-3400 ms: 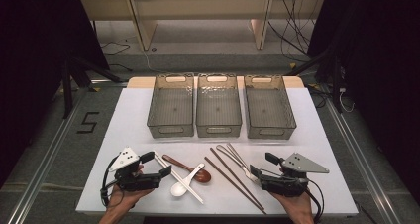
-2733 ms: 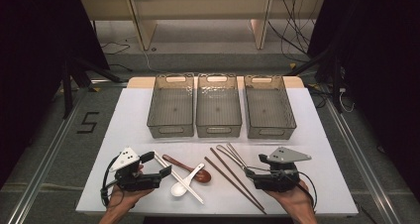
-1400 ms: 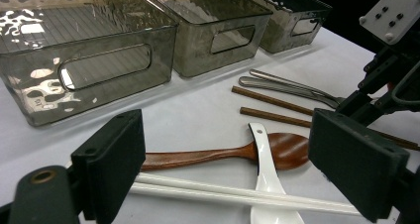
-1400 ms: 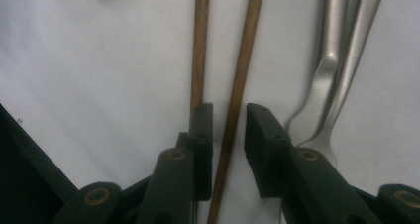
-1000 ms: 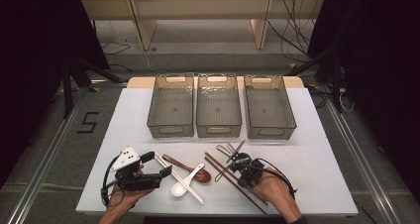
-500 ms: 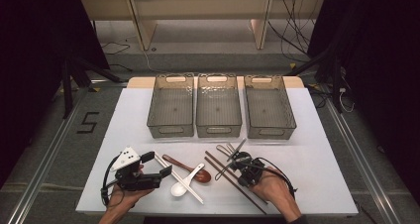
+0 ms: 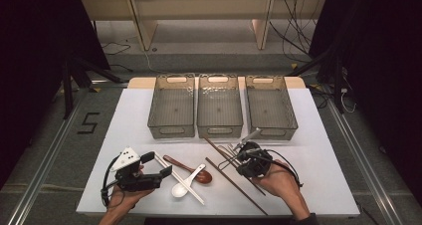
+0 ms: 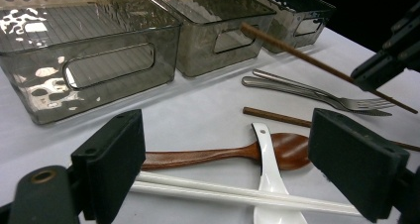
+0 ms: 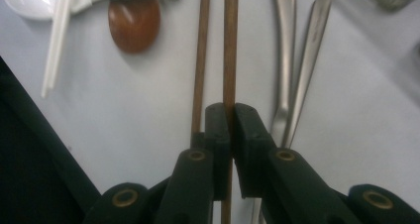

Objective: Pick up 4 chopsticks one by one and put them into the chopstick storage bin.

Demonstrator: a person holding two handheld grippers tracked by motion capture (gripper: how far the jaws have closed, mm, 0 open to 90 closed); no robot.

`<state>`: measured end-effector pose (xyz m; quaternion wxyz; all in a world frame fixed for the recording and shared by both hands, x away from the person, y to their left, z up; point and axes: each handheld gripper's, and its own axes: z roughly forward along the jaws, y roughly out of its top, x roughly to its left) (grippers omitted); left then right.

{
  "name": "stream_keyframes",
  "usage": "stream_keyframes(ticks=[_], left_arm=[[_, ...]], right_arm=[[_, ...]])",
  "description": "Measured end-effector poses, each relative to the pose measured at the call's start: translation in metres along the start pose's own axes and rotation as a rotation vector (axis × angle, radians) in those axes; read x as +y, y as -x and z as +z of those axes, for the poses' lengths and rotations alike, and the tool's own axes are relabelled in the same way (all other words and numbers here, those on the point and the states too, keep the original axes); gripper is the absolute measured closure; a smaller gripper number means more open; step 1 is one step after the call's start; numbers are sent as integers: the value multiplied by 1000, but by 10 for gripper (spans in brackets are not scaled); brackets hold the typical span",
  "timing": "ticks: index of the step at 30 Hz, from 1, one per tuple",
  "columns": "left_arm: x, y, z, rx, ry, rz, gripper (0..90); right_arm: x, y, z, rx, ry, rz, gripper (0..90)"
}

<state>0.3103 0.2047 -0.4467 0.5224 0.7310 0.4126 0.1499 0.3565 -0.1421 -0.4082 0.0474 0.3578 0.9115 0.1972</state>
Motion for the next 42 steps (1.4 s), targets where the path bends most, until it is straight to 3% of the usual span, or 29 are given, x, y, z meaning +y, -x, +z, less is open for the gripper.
stream_keyframes(ticks=[13, 30, 32, 37, 42], left_arm=[[0, -2, 0, 4, 1, -5, 143], [7, 2, 7, 0, 0, -42, 149], [12, 3, 10, -12, -2, -84, 155], [29, 10, 25, -43, -3, -112, 161], [51, 17, 44, -85, -30, -178, 189]], right_arm=[[40, 0, -11, 23, 182, 15, 859], [59, -13, -8, 32, 249, -11, 859], [60, -15, -8, 29, 257, -20, 859], [61, -20, -5, 39, 266, -31, 859], [61, -24, -5, 48, 287, -31, 859]])
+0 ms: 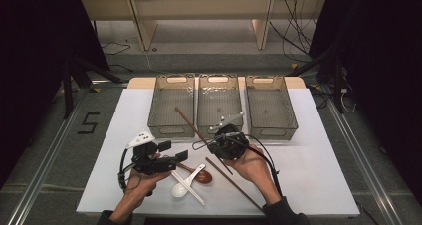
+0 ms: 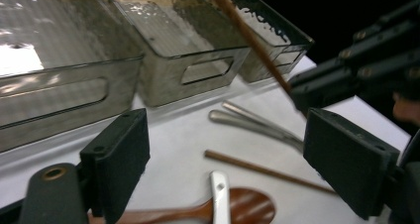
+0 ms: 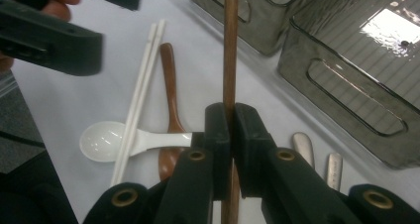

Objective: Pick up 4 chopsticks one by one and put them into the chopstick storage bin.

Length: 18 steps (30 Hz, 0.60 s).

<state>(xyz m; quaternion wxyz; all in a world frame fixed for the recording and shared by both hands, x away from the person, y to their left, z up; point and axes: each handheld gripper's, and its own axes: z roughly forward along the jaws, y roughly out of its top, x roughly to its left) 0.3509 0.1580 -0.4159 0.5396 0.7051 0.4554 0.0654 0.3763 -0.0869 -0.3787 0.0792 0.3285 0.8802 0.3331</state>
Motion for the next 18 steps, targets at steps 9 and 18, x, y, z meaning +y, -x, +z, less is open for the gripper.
stream_keyframes(ticks=[9, 18], left_arm=[[22, 2, 18, -84, -1, -144, 317], [24, 0, 27, -138, -20, -197, 499]], right_arm=[[-3, -3, -3, 18, 29, -1, 858], [-6, -5, -3, 48, 68, -2, 858]])
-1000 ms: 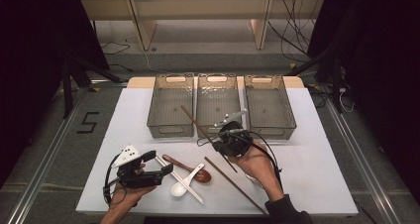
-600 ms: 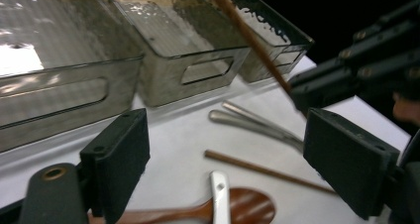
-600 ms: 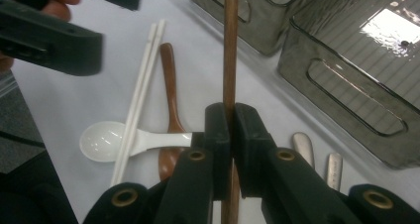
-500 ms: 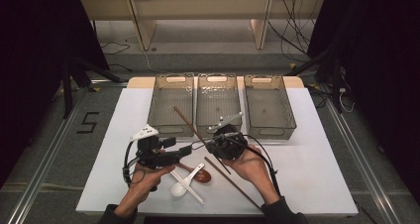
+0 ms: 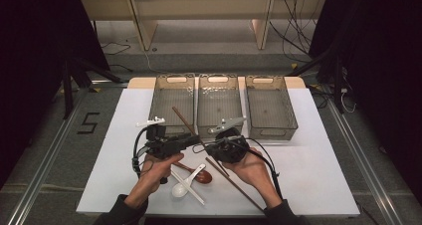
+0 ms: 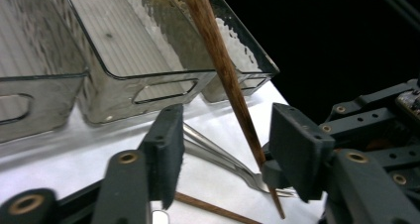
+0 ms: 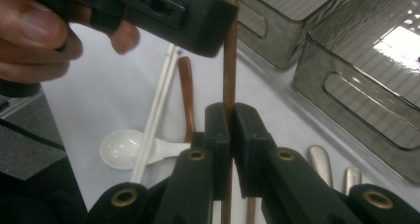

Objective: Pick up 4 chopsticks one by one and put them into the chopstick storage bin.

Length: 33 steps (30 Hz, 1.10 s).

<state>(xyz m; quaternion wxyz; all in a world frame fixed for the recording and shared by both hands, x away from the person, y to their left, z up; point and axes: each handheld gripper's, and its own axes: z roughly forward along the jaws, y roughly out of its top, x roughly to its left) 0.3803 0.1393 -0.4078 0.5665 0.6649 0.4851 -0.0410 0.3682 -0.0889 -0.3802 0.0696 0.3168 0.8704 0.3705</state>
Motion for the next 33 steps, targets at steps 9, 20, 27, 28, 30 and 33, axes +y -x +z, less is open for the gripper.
stream_keyframes(ticks=[9, 20, 27, 28, 30, 33], left_arm=[[0, -3, 5, -58, 3, -39, 664], [-2, -7, 8, -130, 3, -91, 811], [1, -9, 5, -142, 0, -93, 838], [2, -9, 4, -139, 0, -91, 839], [5, -11, 2, -131, 0, -88, 839], [12, -16, -3, -122, 11, -86, 840]], right_arm=[[-2, -2, 2, 15, 20, -1, 858], [-4, -1, 2, 15, 28, -2, 856], [-4, 0, 0, 27, 28, 3, 725], [-4, 1, -2, 25, 20, 6, 713], [-6, 2, -6, 21, 9, -1, 659], [-9, 5, -12, 15, -2, 1, 594]])
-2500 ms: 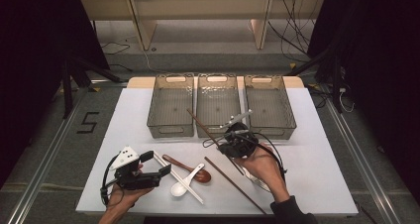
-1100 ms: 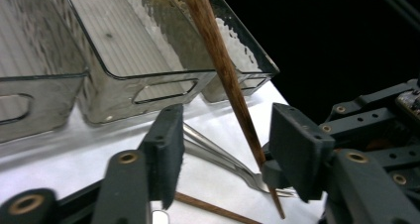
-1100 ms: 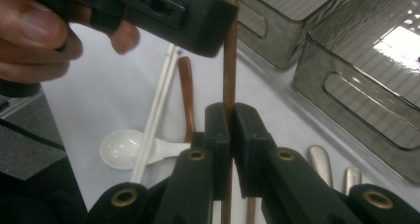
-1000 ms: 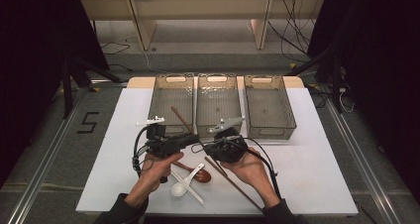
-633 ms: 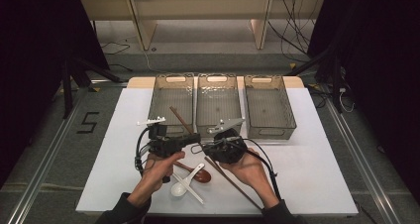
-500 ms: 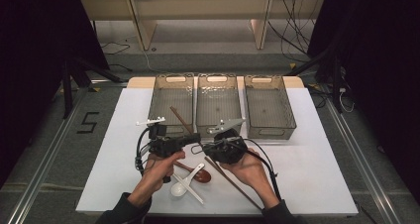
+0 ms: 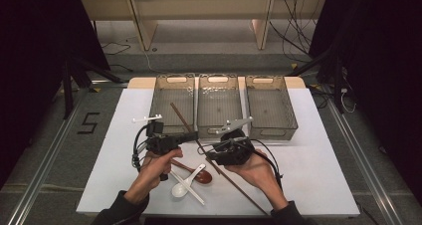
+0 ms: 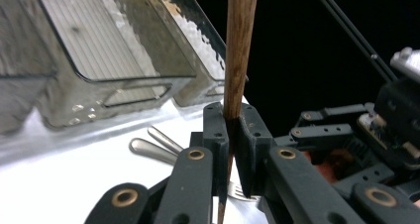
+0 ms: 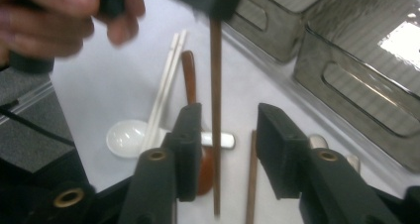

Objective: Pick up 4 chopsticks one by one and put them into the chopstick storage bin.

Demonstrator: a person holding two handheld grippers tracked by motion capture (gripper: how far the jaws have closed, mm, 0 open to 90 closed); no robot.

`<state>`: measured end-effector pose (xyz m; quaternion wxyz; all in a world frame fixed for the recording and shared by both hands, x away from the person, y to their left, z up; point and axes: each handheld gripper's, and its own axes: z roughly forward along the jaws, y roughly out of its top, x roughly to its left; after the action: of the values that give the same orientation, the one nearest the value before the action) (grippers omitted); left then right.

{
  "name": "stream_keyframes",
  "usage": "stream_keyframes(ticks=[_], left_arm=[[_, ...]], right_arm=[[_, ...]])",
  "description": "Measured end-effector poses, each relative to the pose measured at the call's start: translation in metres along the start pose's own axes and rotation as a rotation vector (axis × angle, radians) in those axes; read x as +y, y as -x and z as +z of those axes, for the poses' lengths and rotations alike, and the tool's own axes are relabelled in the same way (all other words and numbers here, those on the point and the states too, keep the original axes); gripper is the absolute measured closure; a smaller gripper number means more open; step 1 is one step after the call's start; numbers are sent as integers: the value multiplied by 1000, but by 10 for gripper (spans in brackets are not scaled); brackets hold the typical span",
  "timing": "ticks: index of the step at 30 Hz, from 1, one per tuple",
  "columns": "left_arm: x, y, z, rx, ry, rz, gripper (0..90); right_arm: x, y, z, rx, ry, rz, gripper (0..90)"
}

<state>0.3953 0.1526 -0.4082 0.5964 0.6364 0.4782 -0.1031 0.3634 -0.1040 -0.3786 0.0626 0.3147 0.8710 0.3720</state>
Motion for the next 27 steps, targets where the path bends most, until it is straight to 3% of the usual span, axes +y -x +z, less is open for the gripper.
stream_keyframes(ticks=[6, 16, 27], left_arm=[[23, -5, -15, 53, 21, 31, 839], [83, -8, -36, 154, 40, 87, 839], [122, -14, -37, 252, 57, 128, 839]], right_arm=[[-18, 3, -11, -36, 1, 10, 467], [-50, 8, -24, -67, -15, 50, 352], [-72, 5, -29, -79, -1, 57, 317]])
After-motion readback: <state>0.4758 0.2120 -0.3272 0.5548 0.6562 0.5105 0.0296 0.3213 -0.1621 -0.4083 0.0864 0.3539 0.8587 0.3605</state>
